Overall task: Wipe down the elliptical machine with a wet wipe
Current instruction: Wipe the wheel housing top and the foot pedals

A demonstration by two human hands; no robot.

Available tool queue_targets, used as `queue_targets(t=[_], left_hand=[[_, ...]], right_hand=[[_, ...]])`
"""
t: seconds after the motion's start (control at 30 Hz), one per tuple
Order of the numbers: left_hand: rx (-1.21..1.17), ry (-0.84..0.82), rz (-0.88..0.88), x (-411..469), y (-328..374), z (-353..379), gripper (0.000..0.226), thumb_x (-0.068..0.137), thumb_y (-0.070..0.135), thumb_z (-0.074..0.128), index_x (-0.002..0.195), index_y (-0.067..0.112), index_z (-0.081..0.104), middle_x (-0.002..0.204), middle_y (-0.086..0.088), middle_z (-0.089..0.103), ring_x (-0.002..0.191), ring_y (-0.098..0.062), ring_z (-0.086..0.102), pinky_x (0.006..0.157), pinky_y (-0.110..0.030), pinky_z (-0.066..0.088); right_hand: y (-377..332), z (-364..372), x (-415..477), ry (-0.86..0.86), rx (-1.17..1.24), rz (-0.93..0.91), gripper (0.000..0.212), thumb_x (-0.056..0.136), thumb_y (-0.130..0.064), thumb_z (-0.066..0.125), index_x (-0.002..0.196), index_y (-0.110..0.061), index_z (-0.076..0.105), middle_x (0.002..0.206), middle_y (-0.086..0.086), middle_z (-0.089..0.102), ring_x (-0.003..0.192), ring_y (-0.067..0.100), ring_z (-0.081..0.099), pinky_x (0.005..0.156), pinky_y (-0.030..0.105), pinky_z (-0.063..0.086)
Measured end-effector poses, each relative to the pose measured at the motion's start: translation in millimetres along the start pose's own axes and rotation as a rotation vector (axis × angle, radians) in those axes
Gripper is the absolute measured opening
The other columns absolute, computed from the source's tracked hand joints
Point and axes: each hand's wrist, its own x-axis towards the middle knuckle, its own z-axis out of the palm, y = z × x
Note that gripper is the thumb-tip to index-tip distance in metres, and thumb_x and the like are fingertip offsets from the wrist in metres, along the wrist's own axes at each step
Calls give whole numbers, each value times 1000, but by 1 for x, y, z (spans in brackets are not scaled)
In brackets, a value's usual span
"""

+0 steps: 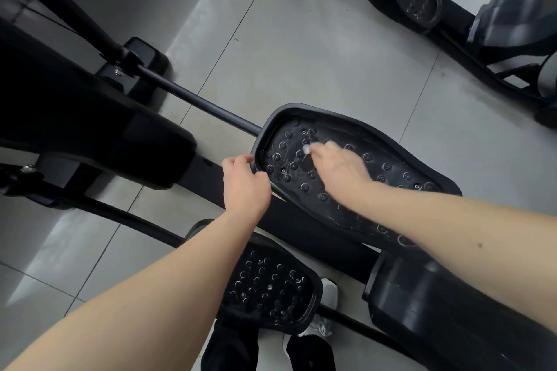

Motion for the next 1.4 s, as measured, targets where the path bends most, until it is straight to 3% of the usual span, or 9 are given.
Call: queue_targets(t=[0.1,0.3,0.47,0.57,0.87,1.1,1.17,1.27,1.4], left_hand=[[7,-6,11,-2,0,2,45,94,11,49,138,15,53,146,0,38,113,-24,59,88,-29,39],[6,3,13,-6,-5,7,44,92,9,49,135,16,55,143,0,40,114,-23,58,91,-29,39],[23,14,41,-11,-5,10,43,92,8,49,134,15,56,140,0,41,113,-23,58,90,-29,41],[55,59,87,-14,-5,11,45,89,6,50,131,15,58,137,0,43,118,-24,54,103,-37,44],[268,96,265,-30,3,23,49,85,6,53,131,19,63,137,3,47,128,-20,38,103,-35,29],[252,66,280,-36,7,26,48,86,8,53,132,21,62,137,3,47,128,-19,38,103,-35,28],[252,39,301,-37,9,25,44,90,13,54,132,23,62,138,3,50,128,-20,40,102,-36,28],[187,-59,337,-39,15,24,32,98,26,54,128,27,63,126,7,61,118,-17,52,105,-40,30],[11,-243,269,-43,22,27,37,98,45,57,131,30,62,100,26,64,103,-8,59,108,-36,39]], right_hand=[[6,-10,10,33,9,129,53,99,0,48,150,-10,38,143,3,46,114,25,52,84,35,47],[-12,14,-34,-212,-87,-394,52,90,-1,53,142,-7,53,163,-6,32,113,23,50,85,39,53],[10,-6,-12,-63,-71,-33,68,90,7,53,154,-12,37,155,-4,39,99,19,48,79,34,44],[18,-13,-10,-75,-77,105,74,91,4,55,158,-14,28,162,-8,26,114,19,46,84,29,41],[31,13,-47,-188,-111,-198,77,88,-4,59,158,-13,29,166,-3,21,111,18,50,79,33,54],[42,2,-35,94,281,21,53,93,4,53,145,-4,51,162,2,35,129,24,48,95,45,54],[35,1,-39,193,533,154,47,97,-2,53,143,-9,55,156,-1,41,134,16,45,107,37,45],[20,-7,-52,265,833,333,41,97,-14,63,137,-18,60,142,-9,46,116,6,50,103,25,42],[3,-9,-72,276,982,320,37,90,-12,74,124,-22,67,123,-14,52,83,4,52,81,15,44]])
